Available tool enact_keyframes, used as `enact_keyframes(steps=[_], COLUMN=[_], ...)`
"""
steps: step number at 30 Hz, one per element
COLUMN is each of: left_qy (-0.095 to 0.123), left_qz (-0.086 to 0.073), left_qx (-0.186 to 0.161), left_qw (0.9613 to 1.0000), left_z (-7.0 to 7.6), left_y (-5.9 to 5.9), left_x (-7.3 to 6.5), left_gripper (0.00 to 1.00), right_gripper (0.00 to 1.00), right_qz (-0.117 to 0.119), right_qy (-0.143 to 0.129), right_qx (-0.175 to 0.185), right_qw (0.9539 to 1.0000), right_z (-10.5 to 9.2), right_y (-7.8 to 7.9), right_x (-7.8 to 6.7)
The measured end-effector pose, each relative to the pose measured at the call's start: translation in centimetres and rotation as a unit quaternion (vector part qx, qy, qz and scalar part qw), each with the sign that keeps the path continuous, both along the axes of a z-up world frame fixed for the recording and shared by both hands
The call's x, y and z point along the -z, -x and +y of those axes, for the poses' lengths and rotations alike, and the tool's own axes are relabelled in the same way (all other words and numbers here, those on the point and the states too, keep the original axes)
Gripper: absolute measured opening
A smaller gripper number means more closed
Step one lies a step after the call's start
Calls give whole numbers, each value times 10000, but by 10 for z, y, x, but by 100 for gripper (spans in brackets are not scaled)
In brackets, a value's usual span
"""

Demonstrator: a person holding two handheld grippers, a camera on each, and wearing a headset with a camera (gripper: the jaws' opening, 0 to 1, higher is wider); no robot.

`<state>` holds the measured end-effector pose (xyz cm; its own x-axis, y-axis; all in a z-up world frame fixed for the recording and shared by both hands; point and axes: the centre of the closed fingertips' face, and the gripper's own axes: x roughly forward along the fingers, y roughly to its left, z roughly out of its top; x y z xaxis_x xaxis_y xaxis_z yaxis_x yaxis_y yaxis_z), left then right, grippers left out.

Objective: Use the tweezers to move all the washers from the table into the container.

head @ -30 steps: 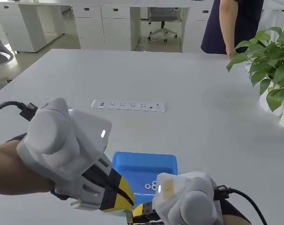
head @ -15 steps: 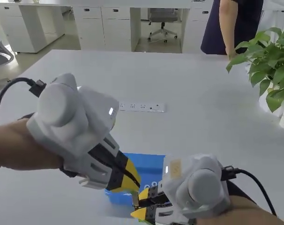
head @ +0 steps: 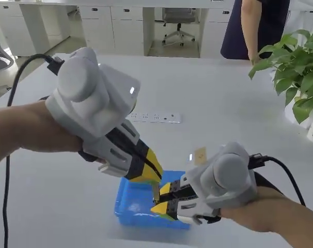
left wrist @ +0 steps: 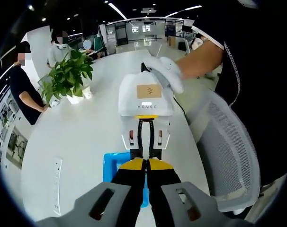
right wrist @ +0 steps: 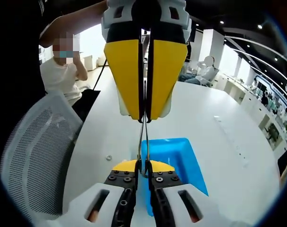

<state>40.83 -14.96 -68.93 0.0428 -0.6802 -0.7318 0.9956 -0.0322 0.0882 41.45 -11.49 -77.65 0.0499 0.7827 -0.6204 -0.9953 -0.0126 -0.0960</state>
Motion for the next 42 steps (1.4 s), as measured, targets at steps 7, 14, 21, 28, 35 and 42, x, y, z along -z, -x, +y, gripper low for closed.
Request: enact_keyframes(steps=[7,14,21,28,35,42], left_qy=[-47,-67,-56,-69,-102,-112], left_qz=[-50,-67,-47,35,117,148], left_qx=[6,-44,-114,-220,-310,-339], left_qw=[10000,9999,9999,9997,9994,9993], left_z=[0,3,7,9,12,13], left_y=[-12,-22,-31,-38,-41,-43], left_x=[4,13,28,46,61,72], left_gripper=[4,4,4,4,4,4], right_gripper=[9,9,10,10,10,10], right_qz=[-61,-39,0,121,203,259], right_qy=[19,28,135,286,451,563], right_qx=[32,-5,-80,-132,-196,-240], right_qw=[10000,10000,9999,9994,9986,9978], right_z=[1,6,8,10,10,9], right_y=[-14,-25,-32,-38,-39,-40], right_x=[4,13,28,47,63,74])
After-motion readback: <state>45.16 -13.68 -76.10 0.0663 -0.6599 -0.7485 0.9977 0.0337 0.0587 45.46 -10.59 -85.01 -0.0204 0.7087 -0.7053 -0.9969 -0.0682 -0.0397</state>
